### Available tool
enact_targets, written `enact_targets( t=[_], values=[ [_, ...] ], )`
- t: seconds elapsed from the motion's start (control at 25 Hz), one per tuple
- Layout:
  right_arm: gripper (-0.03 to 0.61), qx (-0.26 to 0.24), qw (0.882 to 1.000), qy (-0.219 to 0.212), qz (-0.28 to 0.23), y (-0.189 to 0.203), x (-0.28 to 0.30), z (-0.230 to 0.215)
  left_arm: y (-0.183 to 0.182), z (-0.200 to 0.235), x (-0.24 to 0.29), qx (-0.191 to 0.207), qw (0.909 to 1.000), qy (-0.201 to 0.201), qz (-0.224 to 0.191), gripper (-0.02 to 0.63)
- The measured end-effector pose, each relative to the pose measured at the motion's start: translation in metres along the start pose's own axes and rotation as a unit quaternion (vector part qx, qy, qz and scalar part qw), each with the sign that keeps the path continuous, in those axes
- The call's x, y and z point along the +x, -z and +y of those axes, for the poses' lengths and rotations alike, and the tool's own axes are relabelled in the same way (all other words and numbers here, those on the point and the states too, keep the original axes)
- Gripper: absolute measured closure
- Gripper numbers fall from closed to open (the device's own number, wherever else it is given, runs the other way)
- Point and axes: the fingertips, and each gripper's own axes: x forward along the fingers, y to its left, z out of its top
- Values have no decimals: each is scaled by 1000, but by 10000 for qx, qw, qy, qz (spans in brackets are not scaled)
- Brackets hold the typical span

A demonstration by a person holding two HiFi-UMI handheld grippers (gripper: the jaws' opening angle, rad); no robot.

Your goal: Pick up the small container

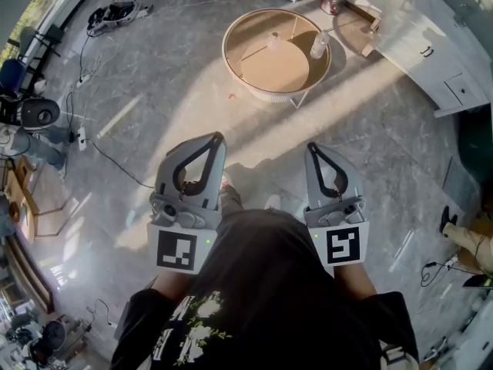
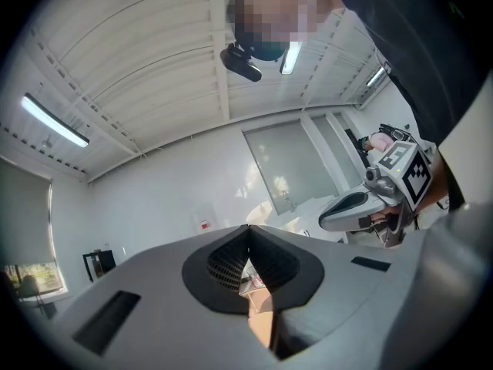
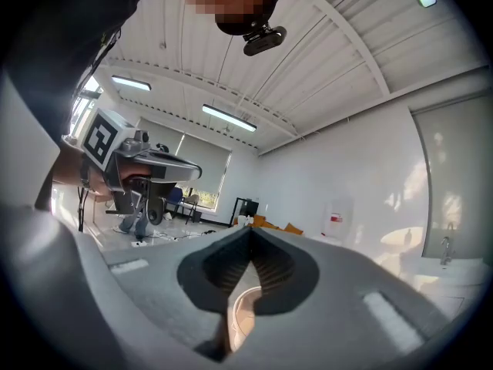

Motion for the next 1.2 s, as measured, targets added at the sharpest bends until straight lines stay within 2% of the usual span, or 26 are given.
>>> enact_targets(
  t=[0.32, 0.56, 0.84, 1.2],
  values=[
    [583, -48, 9994, -210, -284, -25, 54, 34, 20, 60, -7, -90, 9999, 104, 16, 601],
    [583, 6, 9994, -261, -208, -32, 97, 53, 43, 93, -3, -448, 9966, 677, 144, 601],
    [583, 57, 9993, -321, -204, -35, 148, 88, 66, 134, -14, -466, 9939, 1000, 74, 601],
    [583, 201, 9996, -112, -155, -35, 201, 137, 105, 182, -32, -346, 9887, 1450, 181, 601]
  ],
)
